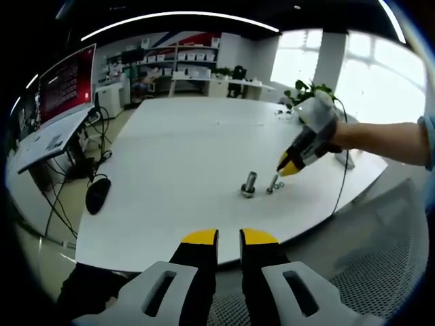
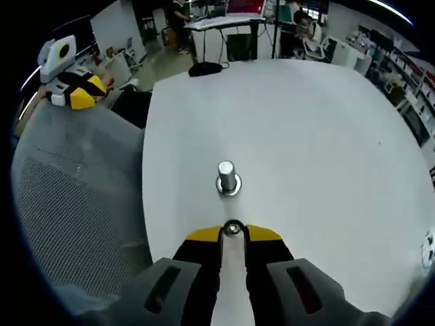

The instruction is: Place the washer onto the threaded stud by aligning its center hole with the stud, sliding it down to the base, and recovering from edge contact or off-axis alignment until the washer reaches the visible bottom stop.

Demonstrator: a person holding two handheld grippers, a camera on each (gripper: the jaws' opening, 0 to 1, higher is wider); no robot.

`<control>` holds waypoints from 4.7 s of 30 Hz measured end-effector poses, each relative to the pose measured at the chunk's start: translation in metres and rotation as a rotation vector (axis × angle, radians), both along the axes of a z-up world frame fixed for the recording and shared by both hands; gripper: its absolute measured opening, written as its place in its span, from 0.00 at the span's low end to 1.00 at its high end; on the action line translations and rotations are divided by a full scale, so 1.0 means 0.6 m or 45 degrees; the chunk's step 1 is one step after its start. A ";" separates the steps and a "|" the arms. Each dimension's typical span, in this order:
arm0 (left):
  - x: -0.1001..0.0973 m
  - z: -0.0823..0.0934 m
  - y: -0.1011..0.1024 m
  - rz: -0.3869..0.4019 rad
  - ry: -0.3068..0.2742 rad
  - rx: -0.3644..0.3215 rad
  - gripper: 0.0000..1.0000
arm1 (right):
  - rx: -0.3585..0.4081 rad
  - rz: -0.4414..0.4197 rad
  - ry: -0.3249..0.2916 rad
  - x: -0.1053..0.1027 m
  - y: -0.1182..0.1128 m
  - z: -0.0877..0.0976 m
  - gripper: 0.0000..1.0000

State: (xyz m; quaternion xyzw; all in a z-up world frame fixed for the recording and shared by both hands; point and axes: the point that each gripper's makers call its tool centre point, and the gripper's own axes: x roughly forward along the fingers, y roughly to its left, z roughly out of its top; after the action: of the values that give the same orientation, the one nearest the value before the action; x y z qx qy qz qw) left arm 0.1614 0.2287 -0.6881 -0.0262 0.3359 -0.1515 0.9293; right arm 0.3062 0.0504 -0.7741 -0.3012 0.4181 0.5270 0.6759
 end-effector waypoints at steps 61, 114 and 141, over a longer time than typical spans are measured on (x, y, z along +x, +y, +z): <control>0.002 0.007 -0.005 -0.006 -0.029 -0.027 0.10 | -0.326 -0.059 0.083 0.032 -0.089 -0.097 0.21; 0.001 0.006 -0.006 -0.023 -0.024 -0.032 0.10 | -0.213 0.075 -0.001 0.019 -0.042 -0.055 0.14; 0.001 0.006 -0.008 -0.036 -0.027 -0.031 0.09 | -0.202 0.193 0.004 0.001 0.003 -0.003 0.14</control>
State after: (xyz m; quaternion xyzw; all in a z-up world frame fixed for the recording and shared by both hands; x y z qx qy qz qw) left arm 0.1619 0.2240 -0.6843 -0.0311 0.3245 -0.1689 0.9302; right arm 0.3069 0.0523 -0.7759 -0.3838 0.4355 0.5424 0.6073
